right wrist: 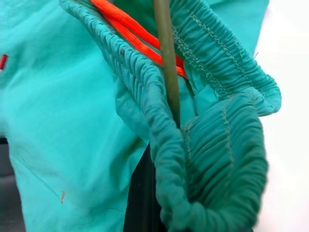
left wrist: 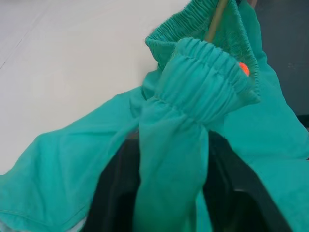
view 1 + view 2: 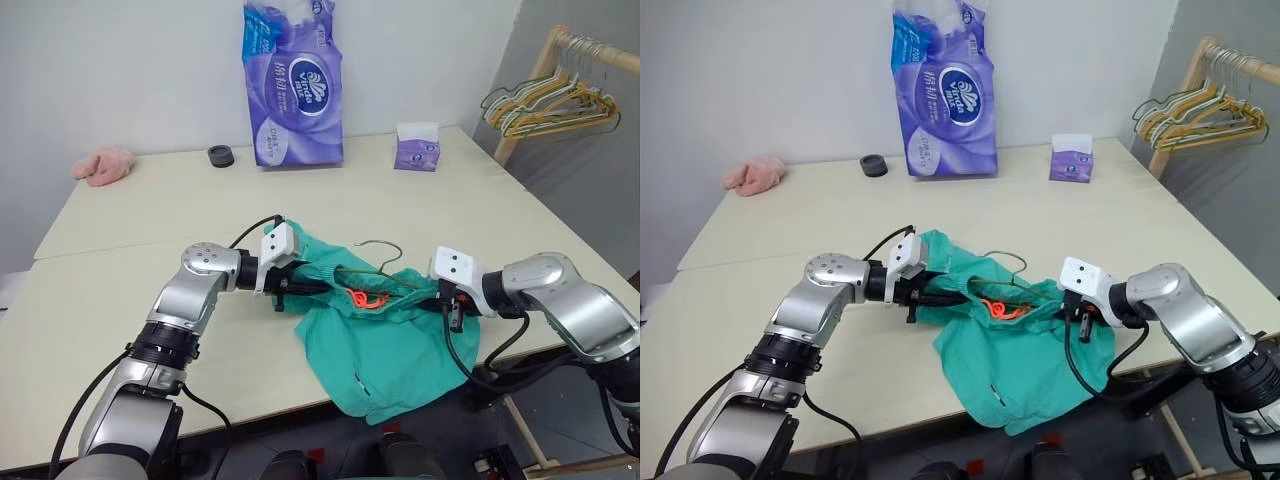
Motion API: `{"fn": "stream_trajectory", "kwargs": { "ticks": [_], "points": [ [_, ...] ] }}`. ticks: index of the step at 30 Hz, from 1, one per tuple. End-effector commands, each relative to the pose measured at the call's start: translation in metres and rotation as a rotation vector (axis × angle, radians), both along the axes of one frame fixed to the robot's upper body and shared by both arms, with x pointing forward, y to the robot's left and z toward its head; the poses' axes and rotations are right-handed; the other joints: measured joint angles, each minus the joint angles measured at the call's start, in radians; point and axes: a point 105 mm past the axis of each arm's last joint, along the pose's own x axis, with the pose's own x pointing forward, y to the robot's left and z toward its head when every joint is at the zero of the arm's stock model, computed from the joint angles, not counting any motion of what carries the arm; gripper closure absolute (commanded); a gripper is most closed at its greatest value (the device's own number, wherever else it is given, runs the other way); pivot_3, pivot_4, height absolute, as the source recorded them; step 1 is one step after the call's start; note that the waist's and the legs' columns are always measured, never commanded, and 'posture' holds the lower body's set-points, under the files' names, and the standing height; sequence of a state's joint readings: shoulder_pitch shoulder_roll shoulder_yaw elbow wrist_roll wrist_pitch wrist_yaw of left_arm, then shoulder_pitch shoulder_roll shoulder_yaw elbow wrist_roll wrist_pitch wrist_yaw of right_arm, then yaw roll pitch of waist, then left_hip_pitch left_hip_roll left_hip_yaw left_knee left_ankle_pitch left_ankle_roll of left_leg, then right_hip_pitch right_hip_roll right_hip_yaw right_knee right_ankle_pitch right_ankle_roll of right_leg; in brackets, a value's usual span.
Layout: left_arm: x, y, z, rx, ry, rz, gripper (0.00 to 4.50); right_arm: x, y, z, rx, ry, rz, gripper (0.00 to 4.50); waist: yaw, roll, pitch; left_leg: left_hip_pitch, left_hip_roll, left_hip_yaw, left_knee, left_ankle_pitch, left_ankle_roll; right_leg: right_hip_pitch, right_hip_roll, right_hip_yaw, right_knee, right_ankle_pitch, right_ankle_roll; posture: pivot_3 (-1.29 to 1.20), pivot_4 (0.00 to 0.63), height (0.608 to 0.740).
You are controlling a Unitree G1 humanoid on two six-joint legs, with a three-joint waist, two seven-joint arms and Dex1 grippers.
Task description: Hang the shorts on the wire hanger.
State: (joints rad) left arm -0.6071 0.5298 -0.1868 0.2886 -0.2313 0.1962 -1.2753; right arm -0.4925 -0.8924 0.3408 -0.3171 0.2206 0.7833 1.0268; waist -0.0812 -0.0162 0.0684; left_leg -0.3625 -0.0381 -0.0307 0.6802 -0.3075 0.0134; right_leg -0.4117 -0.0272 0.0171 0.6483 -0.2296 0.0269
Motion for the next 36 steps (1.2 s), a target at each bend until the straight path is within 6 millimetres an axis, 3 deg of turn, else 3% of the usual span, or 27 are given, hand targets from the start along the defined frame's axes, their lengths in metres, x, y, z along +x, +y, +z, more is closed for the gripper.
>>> {"fn": "stream_trajectory", "kwargs": {
  "ticks": [1,18,22,27,36],
  "points": [
    [0.018,0.011,0.018,0.034,-0.146,0.049,1.89,0.0,-0.005,0.021,0.028,-0.056,-0.005,4.5,0.001,0.0,0.0,0.0,0.0,0.0,0.0,0.0,0.0,0.0,0.0,0.0,0.0,0.0,0.0,-0.15,0.022,0.74],
    [0.025,0.021,-0.01,0.159,-0.089,0.004,1.89,-0.011,-0.013,0.024,0.023,-0.032,-0.017,4.5,-0.003,0.0,-0.001,0.0,-0.001,0.0,0.0,0.0,0.0,0.0,-0.001,0.0,0.001,0.0,0.0,-0.17,0.014,0.74],
    [0.034,0.013,-0.008,0.096,-0.101,0.043,2.76,-0.014,-0.013,0.025,0.025,-0.03,-0.018,4.5,-0.001,0.0,-0.001,0.0,-0.001,0.0,0.0,0.0,0.0,0.0,-0.001,0.0,0.001,0.0,0.0,-0.17,0.014,0.74],
    [0.041,0.009,-0.008,0.087,-0.154,0.071,4.36,-0.017,-0.014,0.025,0.026,-0.026,-0.022,4.5,-0.003,0.0,-0.001,-0.001,-0.001,0.0,0.0,0.0,0.0,0.0,-0.001,0.0,0.001,0.001,0.001,-0.18,0.016,0.74],
    [0.054,0.017,-0.007,0.1,-0.234,0.16,4.49,-0.026,-0.021,0.023,0.008,0.005,-0.03,4.5,-0.003,-0.001,-0.001,-0.001,-0.001,0.0,0.0,0.0,0.0,0.0,-0.001,0.0,0.001,0.001,0.001,-0.19,0.022,0.74]
  ]
}}
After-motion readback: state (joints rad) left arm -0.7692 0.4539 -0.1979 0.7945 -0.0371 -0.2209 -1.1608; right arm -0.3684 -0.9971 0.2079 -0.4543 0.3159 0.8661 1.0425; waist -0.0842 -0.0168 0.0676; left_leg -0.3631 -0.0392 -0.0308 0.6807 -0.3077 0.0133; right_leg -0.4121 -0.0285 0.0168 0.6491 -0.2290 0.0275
